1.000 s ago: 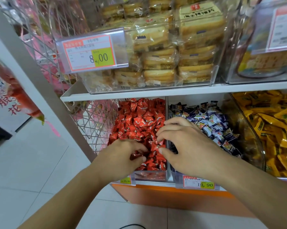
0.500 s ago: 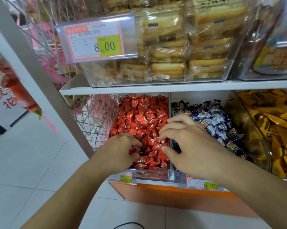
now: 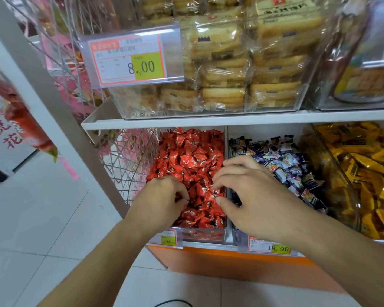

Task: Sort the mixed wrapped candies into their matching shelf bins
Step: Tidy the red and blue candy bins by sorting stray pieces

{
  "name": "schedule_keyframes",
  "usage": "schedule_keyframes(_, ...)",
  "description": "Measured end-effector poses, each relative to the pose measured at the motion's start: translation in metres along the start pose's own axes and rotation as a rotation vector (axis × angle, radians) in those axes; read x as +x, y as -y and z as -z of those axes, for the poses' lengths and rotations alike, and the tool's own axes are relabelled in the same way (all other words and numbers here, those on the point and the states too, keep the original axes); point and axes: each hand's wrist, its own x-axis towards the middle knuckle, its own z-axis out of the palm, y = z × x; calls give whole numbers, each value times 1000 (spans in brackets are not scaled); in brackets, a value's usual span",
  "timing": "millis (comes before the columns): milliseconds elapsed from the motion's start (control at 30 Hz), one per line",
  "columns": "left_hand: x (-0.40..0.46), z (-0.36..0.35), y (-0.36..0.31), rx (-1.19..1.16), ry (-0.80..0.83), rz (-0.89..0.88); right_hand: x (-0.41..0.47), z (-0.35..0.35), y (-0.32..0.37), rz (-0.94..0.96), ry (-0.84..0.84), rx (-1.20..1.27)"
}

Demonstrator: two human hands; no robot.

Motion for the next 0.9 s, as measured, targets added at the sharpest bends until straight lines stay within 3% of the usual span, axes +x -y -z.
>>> schedule_keyframes(233, -4, 24, -12, -467, -106, 125, 2, 1, 3, -19, -24, 35)
schedule_keyframes(467, -15, 47, -44, -960, -122, 114, 3, 7, 13, -74, -134, 192)
schedule_keyframes(567, -17, 52, -58, -1059, -96, 91, 2, 15, 20, -94, -222, 281)
schedule_keyframes(700, -13, 50, -51, -951, -95, 127, -3, 38, 3, -214, -298, 142)
schedule_keyframes(800, -12, 41, -32, -620, -73, 139, -7, 52, -19, -381, -290, -90)
schedule_keyframes(900, -14, 36, -22, -282, 6, 73, -10, 50, -14, -316, -193, -18)
